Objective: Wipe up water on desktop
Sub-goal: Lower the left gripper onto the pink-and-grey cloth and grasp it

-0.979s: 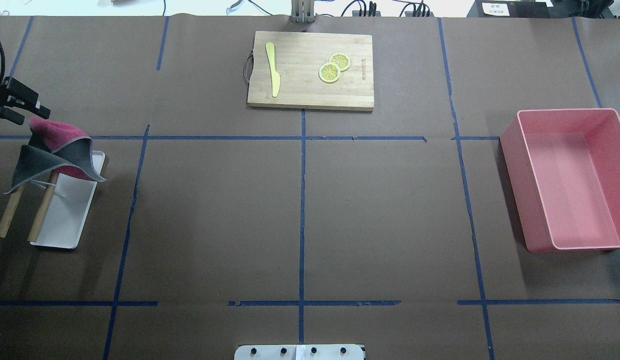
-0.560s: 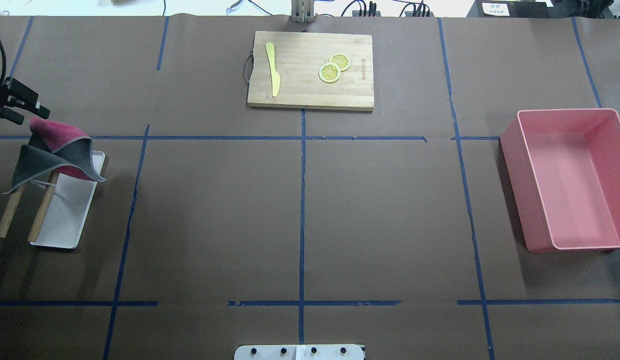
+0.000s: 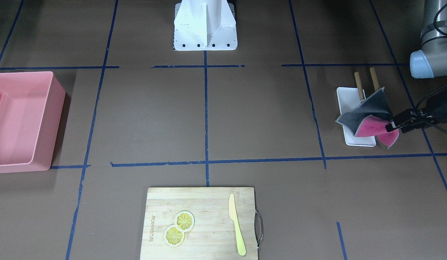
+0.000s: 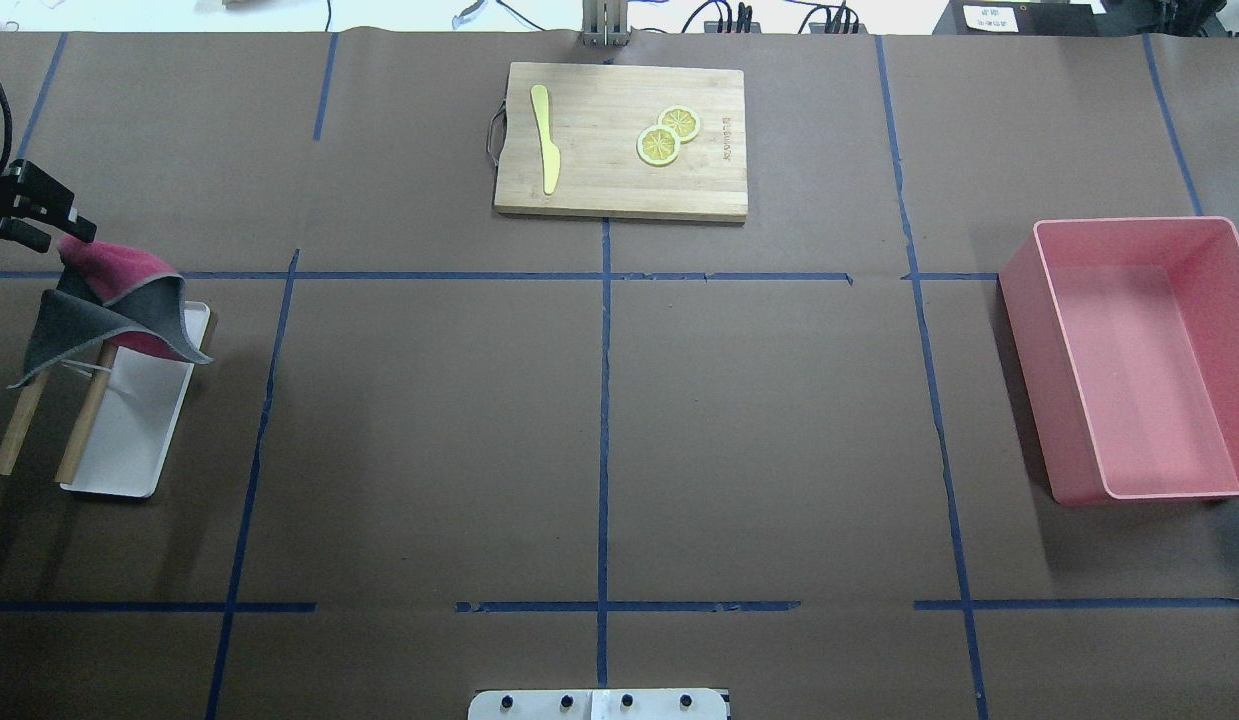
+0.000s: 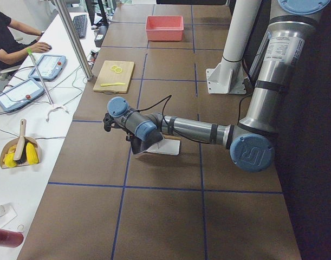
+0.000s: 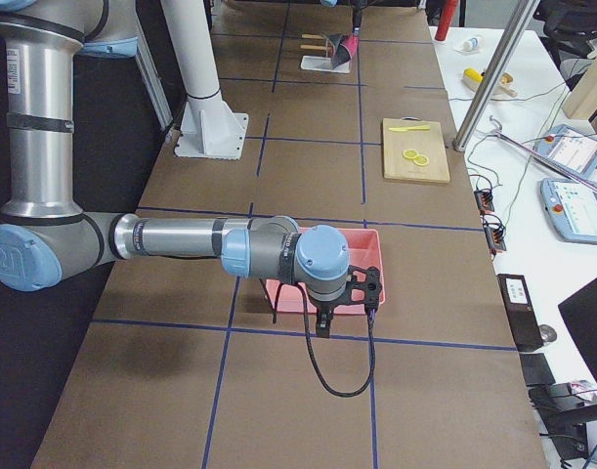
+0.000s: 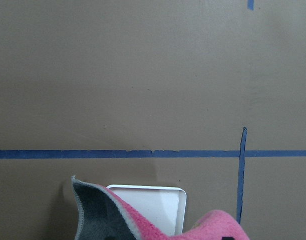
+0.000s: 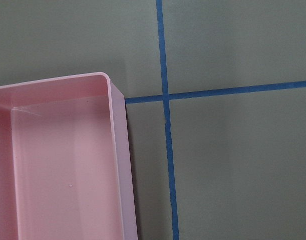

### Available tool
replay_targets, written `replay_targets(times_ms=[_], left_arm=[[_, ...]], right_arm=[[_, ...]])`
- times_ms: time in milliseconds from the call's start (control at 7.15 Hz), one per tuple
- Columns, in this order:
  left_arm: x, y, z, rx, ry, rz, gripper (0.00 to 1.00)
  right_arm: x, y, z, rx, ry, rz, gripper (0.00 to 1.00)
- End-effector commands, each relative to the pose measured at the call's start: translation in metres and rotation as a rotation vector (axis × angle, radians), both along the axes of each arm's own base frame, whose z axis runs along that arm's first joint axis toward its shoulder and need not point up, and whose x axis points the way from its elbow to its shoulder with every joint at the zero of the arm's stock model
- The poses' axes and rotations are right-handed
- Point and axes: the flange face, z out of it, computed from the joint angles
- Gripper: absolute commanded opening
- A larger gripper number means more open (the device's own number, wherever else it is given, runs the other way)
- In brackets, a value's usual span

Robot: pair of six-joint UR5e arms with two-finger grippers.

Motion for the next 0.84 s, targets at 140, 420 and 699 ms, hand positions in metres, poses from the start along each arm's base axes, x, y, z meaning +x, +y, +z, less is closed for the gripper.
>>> replay_targets(times_ms=[140, 420, 699], left_arm=[[-0.0017, 0.0053, 0.0029, 0.034, 0.011, 0.0, 0.27], [-0.0028, 0.0057, 0.0031, 0.034, 0.011, -0.002, 0.09], [-0.0052, 0.006, -0.0005, 0.032, 0.018, -0.001, 0.03]], right_arm=[[0.0001, -0.0007, -0.0015, 0.003, 0.001, 0.0, 1.0], [0.0001, -0.0006, -0.0007, 0.002, 0.001, 0.0, 1.0], [0.0001, -0.0006, 0.0, 0.0, 0.001, 0.0, 1.0]])
